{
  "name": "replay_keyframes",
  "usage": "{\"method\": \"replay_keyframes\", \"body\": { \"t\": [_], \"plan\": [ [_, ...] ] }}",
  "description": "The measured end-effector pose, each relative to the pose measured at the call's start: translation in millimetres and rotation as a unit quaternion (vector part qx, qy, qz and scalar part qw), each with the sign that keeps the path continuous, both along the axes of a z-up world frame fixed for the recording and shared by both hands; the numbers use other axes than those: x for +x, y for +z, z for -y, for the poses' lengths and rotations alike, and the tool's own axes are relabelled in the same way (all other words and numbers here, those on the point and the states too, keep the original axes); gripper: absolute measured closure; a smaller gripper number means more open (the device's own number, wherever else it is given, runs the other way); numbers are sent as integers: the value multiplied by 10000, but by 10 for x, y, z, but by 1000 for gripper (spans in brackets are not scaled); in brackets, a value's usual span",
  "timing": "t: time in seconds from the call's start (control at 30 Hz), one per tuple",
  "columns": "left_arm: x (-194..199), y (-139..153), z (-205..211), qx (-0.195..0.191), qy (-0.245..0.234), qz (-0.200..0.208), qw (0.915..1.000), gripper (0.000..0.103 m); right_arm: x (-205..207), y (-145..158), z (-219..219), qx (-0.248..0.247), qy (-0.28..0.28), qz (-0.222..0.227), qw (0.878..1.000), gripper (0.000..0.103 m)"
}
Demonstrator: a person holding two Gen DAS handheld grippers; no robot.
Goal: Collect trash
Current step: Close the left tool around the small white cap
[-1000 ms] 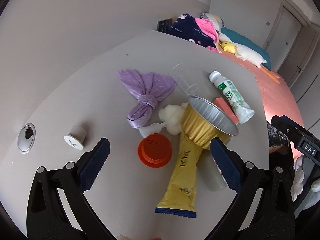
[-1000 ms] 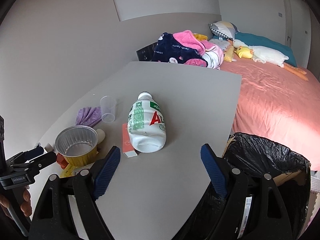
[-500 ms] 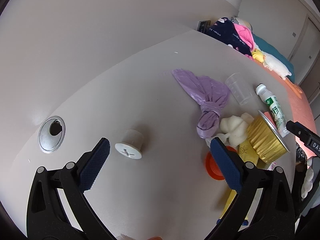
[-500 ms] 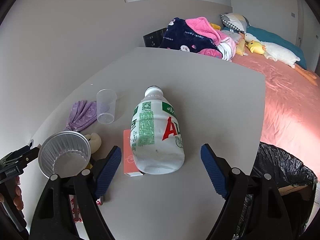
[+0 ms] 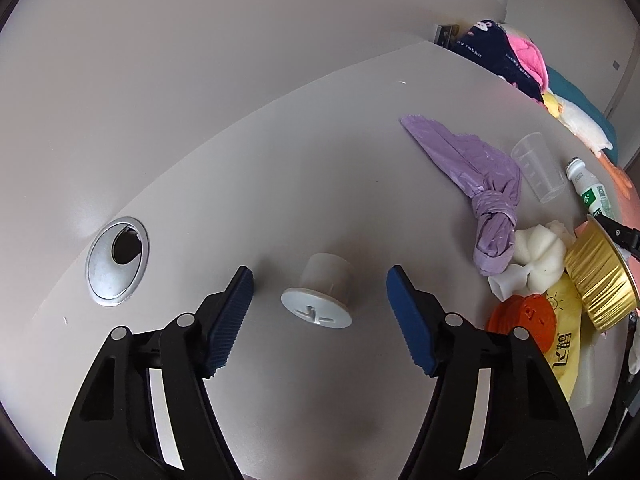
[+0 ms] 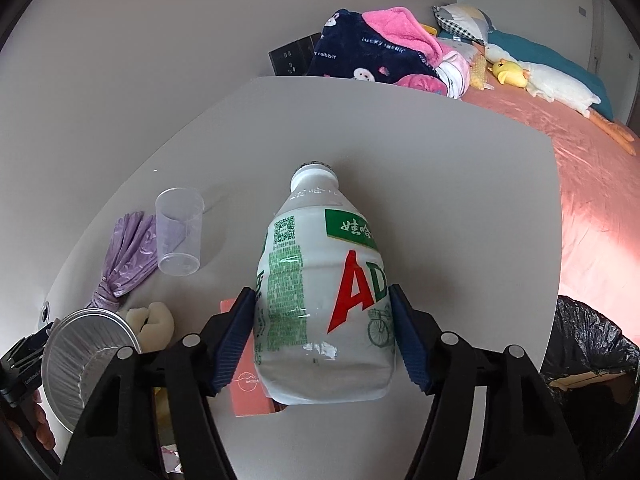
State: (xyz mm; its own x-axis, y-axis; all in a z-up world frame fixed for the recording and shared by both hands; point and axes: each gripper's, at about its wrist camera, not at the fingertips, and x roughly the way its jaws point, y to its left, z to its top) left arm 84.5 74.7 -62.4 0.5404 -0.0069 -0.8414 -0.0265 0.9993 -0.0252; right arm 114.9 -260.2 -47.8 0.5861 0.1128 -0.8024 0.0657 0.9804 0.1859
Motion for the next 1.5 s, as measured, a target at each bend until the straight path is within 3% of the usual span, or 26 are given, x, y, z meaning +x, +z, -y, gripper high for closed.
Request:
{"method": "replay_keyframes", "body": {
  "t": [0.1,0.3,0.53,0.6,0.93,0.97,1.0,1.03,1.07,1.1,1.37,1.5],
  "plan": [
    [13,-9,37,85,-29,49,9999,43,26,-29,-2,-47,-4,-66,10000,37],
    [8,7,8,127,-41,147,9998,71,-3,-62,-20,-198,34,-64,9998,40],
    [-67,75,-18,92,-66,235,9997,71,-121,-31,35,-53,-11,-14,10000,41],
    [-92,132,9,77,-115,295,9995,78,-183,4,56,-25,-29,33,10000,41],
    [-168,287,108,138,-242,484,9984,79,-431,176,149,-13,-116,222,9997,41],
    [-175,302,93,80,-229,493,9985,79,-446,185,151,-34,-118,234,9996,41],
    [-189,312,81,34,-234,492,9985,70,-461,192,150,-52,-112,246,9996,41],
    [-203,319,75,37,-240,476,9986,58,-470,197,152,-56,-110,250,9996,41],
    [-246,327,49,17,-234,516,9984,28,-479,198,151,-54,-109,251,9996,41],
    [-281,337,38,-21,-236,608,9979,20,-481,197,151,-52,-109,251,9996,40],
    [-265,185,-21,13,-102,398,9992,21,-531,185,143,-28,-114,245,9996,41],
    [-234,118,-21,43,-93,312,9995,37,-550,172,149,-32,-141,232,9996,40]
  ]
}}
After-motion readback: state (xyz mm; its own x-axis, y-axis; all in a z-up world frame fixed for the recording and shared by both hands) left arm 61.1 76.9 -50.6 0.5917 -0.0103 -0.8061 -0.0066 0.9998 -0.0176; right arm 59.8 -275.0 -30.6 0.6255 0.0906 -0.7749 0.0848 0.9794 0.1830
